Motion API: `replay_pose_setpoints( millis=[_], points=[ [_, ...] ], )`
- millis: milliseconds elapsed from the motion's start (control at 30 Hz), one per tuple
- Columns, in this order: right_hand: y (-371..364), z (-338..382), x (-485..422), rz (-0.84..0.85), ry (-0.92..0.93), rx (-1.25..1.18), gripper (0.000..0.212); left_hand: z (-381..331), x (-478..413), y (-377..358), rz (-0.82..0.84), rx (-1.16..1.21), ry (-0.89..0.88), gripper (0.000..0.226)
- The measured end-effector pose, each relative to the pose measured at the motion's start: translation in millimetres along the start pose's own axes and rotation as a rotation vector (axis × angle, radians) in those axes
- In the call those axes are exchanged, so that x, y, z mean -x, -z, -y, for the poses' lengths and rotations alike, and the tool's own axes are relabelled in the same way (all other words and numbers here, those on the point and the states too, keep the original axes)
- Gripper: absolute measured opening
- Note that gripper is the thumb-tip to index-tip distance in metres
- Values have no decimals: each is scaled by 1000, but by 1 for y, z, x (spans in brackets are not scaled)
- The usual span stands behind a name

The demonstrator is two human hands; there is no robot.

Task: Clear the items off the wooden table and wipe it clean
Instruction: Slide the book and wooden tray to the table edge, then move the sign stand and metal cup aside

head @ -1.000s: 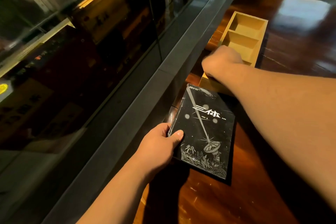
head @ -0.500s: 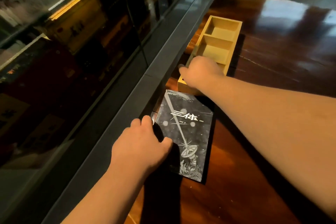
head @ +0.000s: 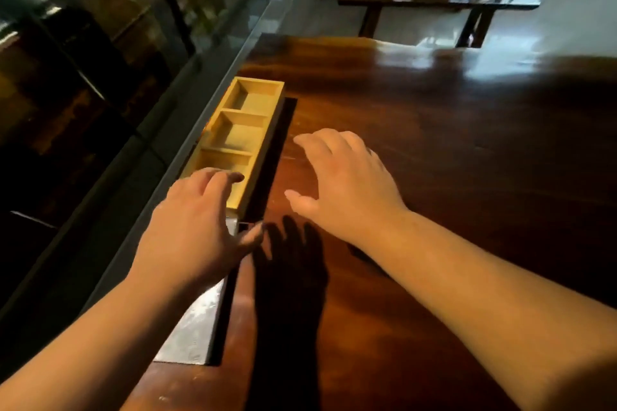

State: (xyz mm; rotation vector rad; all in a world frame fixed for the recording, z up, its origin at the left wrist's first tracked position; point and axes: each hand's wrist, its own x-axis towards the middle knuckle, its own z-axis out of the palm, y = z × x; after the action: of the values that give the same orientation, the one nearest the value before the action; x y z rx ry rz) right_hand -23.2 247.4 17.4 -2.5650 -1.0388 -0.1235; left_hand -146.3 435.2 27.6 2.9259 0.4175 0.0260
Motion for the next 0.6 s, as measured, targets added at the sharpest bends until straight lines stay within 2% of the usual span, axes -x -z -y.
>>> replay_pose_setpoints(
  millis=[167, 433, 600],
  points=[
    [81, -92, 77, -61, -175, 150, 77, -137, -28, 8, -56, 13, -214, 86],
    [214, -229, 211, -138, -402, 241, 77, -362, -46, 9, 10, 80, -517, 83],
    [274, -308, 279, -198, -528, 310, 80, -486, -43, -7, -22, 71, -655, 86]
  ],
)
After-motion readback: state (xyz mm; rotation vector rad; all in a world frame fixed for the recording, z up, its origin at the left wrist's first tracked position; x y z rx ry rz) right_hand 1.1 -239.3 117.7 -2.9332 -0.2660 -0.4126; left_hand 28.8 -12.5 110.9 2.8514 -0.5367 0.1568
